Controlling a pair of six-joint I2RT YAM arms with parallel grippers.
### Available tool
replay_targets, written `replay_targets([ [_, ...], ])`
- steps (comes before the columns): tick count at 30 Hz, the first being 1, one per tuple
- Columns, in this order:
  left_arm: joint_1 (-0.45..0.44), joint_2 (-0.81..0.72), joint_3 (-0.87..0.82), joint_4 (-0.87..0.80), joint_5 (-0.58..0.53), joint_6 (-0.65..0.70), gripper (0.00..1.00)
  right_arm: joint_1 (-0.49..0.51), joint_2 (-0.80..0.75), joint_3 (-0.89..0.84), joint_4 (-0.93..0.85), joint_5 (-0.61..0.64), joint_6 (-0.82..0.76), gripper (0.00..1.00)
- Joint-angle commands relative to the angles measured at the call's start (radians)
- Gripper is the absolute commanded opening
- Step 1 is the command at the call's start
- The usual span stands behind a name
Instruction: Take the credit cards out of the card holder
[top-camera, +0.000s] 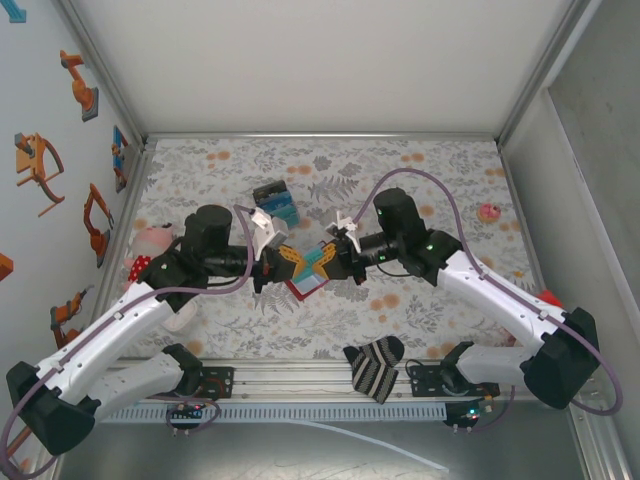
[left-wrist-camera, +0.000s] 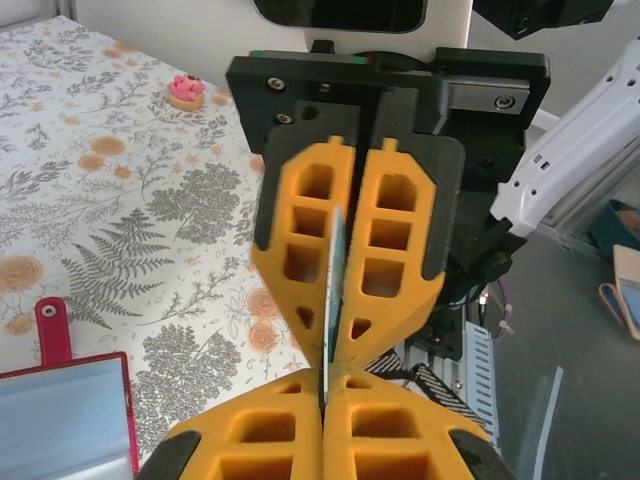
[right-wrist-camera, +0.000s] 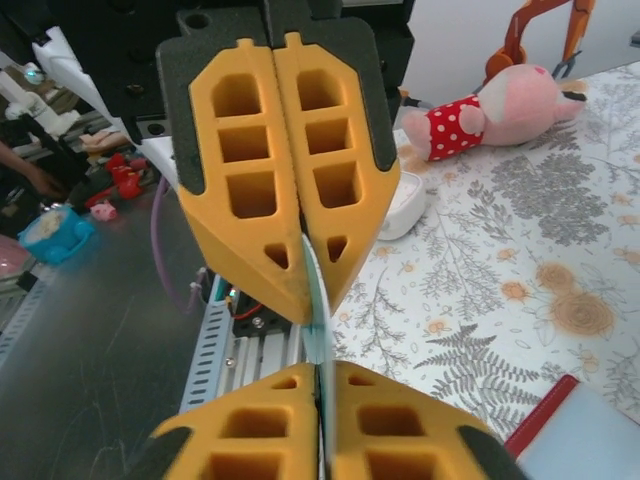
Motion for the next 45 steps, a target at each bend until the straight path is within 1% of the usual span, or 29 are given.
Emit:
replay_targets([
  [1, -0.001, -0.020, 0.028, -0.041, -0.074, 0.065, 0.00, 0.004, -0.023, 0.028, -0.019, 0.087, -0.017, 0.35],
  [2, 0.000, -0.025, 0.026, -0.046, -0.108, 0.080, 0.00, 0.003, -0.032, 0.023, -0.017, 0.102, -0.019, 0.40],
  [5, 0.016, -0.026, 0.030, -0.074, -0.181, 0.132, 0.00, 0.002, -0.073, 0.001, -0.004, 0.172, -0.015, 0.45],
  [7, 0.042, -0.018, 0.038, -0.093, -0.202, 0.163, 0.00, 0.002, -0.102, -0.012, -0.003, 0.237, -0.010, 0.50],
  [8, 0.061, -0.013, 0.043, -0.099, -0.202, 0.178, 0.00, 0.002, -0.117, -0.020, -0.001, 0.271, -0.009, 0.54],
  [9, 0.078, -0.006, 0.046, -0.101, -0.201, 0.187, 0.00, 0.002, -0.130, -0.027, 0.004, 0.304, -0.002, 0.66],
  [10, 0.100, 0.003, 0.050, -0.103, -0.199, 0.199, 0.00, 0.002, -0.146, -0.035, 0.009, 0.344, 0.005, 0.70],
  [11, 0.121, 0.011, 0.055, -0.104, -0.199, 0.214, 0.00, 0.002, -0.157, -0.041, 0.012, 0.378, 0.012, 0.80],
  [13, 0.150, 0.034, 0.063, -0.116, -0.207, 0.253, 0.00, 0.002, -0.174, -0.048, 0.013, 0.450, 0.024, 0.83],
  [14, 0.160, 0.051, 0.069, -0.120, -0.222, 0.272, 0.00, 0.002, -0.180, -0.050, 0.015, 0.486, 0.032, 0.89],
  [15, 0.169, 0.068, 0.075, -0.124, -0.237, 0.287, 0.00, 0.002, -0.184, -0.053, 0.017, 0.516, 0.039, 0.90],
  [16, 0.177, 0.090, 0.086, -0.130, -0.252, 0.307, 0.00, 0.002, -0.186, -0.056, 0.023, 0.545, 0.045, 0.99],
  [20, 0.199, 0.201, 0.140, -0.151, -0.296, 0.384, 0.00, 0.002, -0.179, -0.062, 0.040, 0.643, 0.068, 0.99],
  [23, 0.221, 0.293, 0.193, -0.158, -0.297, 0.423, 0.00, 0.002, -0.174, -0.066, 0.061, 0.708, 0.085, 0.99],
  [31, 0.253, 0.541, 0.340, -0.203, -0.295, 0.555, 0.00, 0.002, -0.153, -0.068, 0.062, 0.806, 0.121, 0.99],
  [37, 0.281, 0.663, 0.404, -0.198, -0.279, 0.633, 0.00, 0.002, -0.128, -0.057, 0.029, 0.910, 0.143, 0.99],
  [45, 0.341, 0.770, 0.432, -0.171, -0.263, 0.675, 0.00, 0.003, -0.112, -0.066, 0.041, 0.951, 0.159, 0.99],
])
